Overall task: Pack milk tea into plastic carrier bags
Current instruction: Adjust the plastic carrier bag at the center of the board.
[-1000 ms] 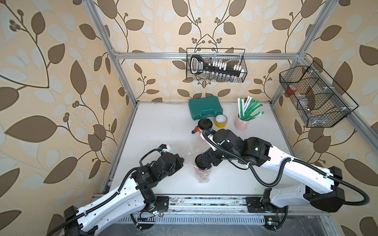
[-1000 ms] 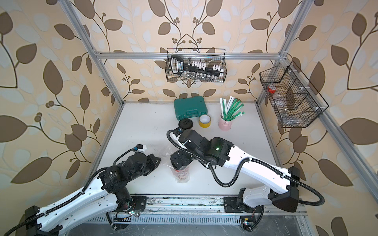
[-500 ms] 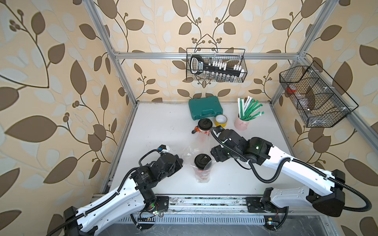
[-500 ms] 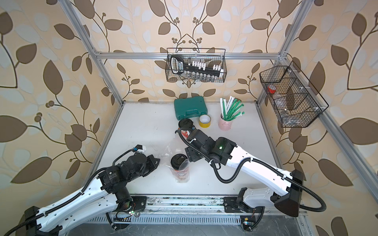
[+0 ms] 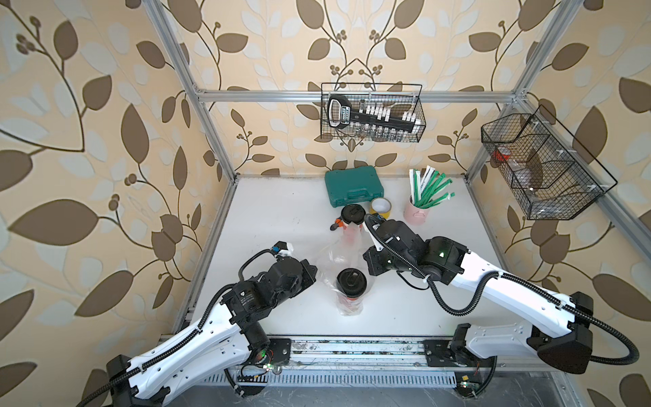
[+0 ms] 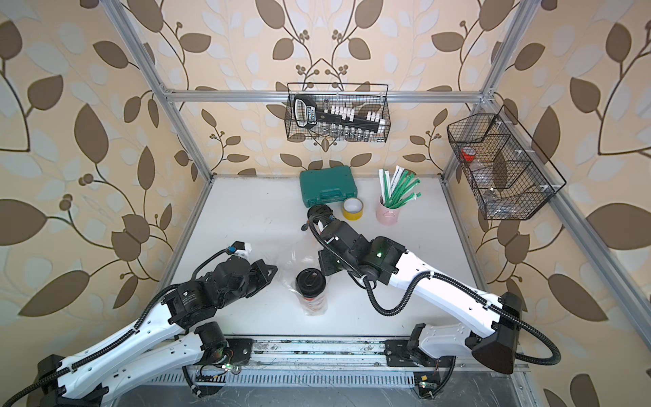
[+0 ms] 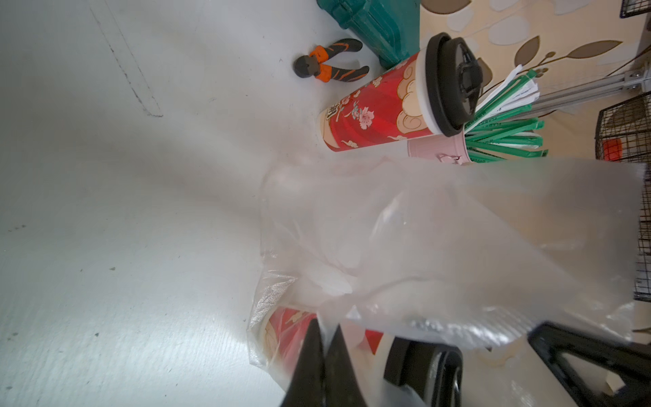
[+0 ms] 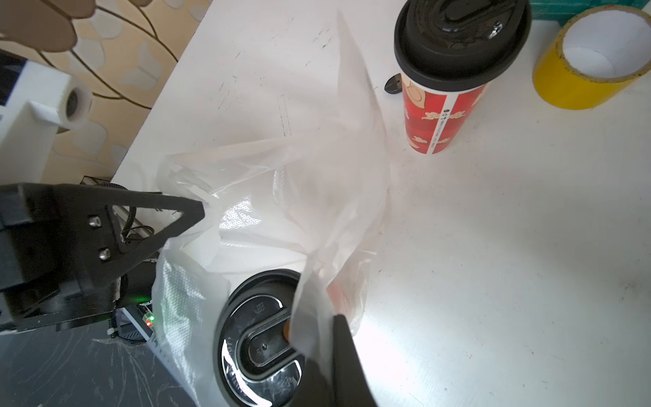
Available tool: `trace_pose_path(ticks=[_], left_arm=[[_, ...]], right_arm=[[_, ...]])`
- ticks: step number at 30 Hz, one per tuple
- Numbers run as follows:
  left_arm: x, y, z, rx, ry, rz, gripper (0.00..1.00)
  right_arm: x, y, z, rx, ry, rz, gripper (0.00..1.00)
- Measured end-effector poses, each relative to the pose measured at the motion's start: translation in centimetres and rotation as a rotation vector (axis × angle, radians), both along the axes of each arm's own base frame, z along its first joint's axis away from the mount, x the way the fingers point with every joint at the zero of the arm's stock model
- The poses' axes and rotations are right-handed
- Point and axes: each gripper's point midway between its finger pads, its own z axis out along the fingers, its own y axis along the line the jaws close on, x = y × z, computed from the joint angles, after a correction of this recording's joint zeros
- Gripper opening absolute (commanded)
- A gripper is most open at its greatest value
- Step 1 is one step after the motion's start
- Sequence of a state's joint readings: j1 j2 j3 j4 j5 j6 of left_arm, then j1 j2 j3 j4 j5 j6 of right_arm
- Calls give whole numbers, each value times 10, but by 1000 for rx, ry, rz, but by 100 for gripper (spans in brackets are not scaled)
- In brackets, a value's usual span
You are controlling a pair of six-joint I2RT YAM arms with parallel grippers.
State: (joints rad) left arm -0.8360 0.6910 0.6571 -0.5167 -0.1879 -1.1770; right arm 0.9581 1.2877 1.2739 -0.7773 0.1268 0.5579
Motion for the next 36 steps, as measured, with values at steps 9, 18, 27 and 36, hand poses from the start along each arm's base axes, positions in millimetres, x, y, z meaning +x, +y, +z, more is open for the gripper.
trace_pose_path(ticks=[9, 18, 27, 36], left_arm=[[2, 5, 1, 40, -11, 11, 0], [1, 7, -1, 52, -3, 13, 0], [1, 10, -3, 67, 1, 22, 0], [0, 13, -5, 71, -3, 28, 0]], right_arm=[[-1, 5, 10, 30, -8, 12, 2], [-3, 9, 12, 47, -7, 39, 45], [13, -4, 77, 119, -167, 24, 99], [111, -55, 85, 99, -272, -211, 100]])
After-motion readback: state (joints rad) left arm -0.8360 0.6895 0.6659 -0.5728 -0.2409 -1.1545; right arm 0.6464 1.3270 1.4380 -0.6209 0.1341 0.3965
